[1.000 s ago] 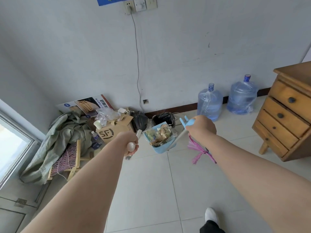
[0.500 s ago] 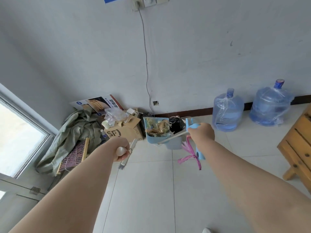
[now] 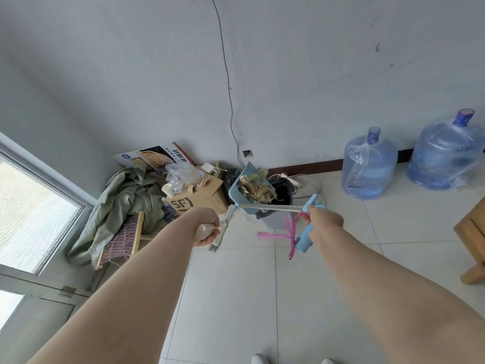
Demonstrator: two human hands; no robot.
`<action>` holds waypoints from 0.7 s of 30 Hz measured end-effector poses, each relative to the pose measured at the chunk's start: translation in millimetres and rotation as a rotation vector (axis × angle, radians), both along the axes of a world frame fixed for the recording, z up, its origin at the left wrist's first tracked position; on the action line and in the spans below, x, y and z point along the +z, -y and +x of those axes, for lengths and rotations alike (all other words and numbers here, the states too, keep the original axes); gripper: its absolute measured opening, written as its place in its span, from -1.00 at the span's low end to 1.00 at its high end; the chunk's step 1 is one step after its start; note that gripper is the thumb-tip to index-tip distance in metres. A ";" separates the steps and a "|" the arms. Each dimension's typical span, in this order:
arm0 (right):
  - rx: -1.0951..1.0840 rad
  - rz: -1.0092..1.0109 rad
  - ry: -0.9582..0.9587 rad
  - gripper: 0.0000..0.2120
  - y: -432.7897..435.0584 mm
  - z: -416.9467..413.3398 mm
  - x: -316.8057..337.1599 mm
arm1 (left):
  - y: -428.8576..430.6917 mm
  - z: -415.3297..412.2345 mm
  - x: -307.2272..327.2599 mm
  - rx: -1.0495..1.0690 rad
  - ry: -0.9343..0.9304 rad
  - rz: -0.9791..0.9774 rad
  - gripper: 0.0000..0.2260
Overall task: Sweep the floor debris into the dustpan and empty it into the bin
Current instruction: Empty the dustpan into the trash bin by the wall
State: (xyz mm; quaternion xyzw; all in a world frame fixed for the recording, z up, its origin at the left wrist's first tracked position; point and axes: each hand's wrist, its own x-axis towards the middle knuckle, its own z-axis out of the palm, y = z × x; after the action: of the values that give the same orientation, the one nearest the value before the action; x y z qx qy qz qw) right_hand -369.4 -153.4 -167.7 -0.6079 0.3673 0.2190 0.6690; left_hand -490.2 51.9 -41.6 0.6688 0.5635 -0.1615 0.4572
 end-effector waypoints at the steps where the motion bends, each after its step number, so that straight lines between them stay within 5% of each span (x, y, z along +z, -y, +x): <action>1: -0.024 0.036 -0.014 -0.69 -0.8 3.4 -4.0 | 0.0 3.6 0.2 -0.005 -0.004 -0.002 -0.91; 11: -0.186 0.436 -0.102 -0.87 -20.1 19.5 -38.3 | -10.5 21.2 -6.1 -0.030 -0.036 -0.002 -0.94; 21: -0.313 0.556 -0.136 -0.74 -30.2 15.7 -53.6 | -24.1 31.7 -12.5 -0.040 -0.063 -0.030 -0.94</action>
State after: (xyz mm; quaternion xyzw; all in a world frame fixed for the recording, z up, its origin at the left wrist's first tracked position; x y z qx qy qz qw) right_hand -353.7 -123.2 -221.2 -0.3220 0.4263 0.2456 0.8088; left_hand -458.5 76.0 -54.1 0.6677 0.5615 -0.2001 0.4460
